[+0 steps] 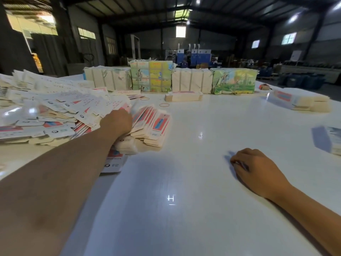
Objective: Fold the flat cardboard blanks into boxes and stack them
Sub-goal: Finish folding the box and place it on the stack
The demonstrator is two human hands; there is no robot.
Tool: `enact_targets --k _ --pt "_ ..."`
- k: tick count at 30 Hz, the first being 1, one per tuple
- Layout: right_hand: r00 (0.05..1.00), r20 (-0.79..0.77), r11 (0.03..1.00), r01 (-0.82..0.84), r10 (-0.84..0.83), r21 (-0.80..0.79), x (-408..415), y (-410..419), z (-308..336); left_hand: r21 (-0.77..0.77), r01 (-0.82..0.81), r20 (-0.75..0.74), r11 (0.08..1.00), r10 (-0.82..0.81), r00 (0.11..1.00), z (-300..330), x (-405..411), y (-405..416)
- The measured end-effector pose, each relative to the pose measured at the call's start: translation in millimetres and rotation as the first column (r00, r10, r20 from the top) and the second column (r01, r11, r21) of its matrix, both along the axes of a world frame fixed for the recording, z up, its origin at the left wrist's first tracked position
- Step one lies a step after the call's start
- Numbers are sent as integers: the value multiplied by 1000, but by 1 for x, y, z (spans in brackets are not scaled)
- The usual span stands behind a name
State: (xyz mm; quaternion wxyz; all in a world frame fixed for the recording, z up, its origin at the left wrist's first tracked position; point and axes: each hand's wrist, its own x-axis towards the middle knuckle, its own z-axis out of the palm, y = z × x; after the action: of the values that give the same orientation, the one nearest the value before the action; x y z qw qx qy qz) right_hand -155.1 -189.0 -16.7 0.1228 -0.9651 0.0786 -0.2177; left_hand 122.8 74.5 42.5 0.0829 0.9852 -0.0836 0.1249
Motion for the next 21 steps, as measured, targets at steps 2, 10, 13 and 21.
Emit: enact_targets --k 2,10,13,21 --pt "1000 5 1000 -3 3 16 -1 1 0 113 -87 94 990 77 993 4 -5 2" --pt "1000 -3 1000 20 -20 7 -2 3 3 16 -33 123 999 31 992 12 -7 9" --pt "1000 -1 1000 17 -17 10 -2 5 4 -58 -72 121 996 79 990 17 -10 18" --pt "998 -50 999 48 -48 -9 0 1 1 81 76 555 994 -108 825 70 -82 -23"
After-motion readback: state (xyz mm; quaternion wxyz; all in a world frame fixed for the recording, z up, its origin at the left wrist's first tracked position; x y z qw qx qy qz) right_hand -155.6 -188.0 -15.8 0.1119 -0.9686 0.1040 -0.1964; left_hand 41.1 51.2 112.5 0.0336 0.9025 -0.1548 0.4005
